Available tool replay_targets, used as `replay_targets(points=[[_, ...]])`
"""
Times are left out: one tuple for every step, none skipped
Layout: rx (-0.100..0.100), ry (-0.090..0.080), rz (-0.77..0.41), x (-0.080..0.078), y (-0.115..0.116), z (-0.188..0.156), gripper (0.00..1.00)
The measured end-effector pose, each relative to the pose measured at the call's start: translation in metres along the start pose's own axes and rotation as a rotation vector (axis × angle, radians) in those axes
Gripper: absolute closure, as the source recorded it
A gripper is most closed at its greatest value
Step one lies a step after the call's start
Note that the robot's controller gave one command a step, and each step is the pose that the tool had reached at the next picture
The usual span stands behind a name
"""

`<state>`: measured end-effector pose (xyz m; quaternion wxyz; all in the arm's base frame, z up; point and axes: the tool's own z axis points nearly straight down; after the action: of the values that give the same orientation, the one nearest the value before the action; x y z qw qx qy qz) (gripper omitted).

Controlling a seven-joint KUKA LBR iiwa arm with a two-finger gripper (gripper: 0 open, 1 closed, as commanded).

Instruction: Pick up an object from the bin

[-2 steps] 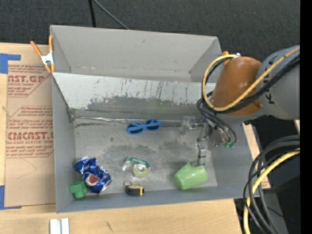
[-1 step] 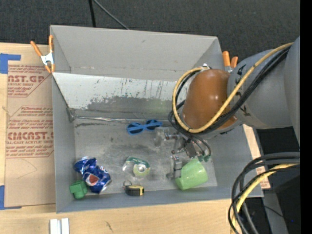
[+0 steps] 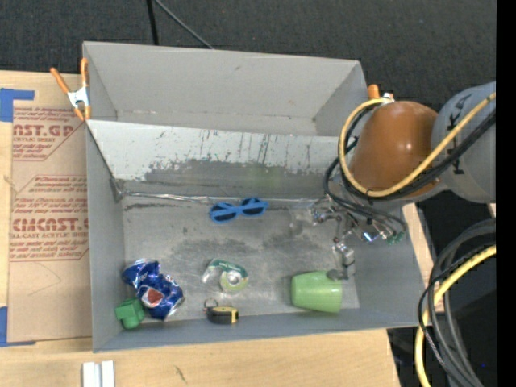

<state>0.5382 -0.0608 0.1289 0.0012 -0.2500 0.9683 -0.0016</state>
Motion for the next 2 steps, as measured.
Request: replay_targets(points=[[-0.007,-0.001,-0.34,-0.028,0.1,0.059,0.0],[0.004,-0.004,-0.522,0.007,-0.017,-0.047,0.0]])
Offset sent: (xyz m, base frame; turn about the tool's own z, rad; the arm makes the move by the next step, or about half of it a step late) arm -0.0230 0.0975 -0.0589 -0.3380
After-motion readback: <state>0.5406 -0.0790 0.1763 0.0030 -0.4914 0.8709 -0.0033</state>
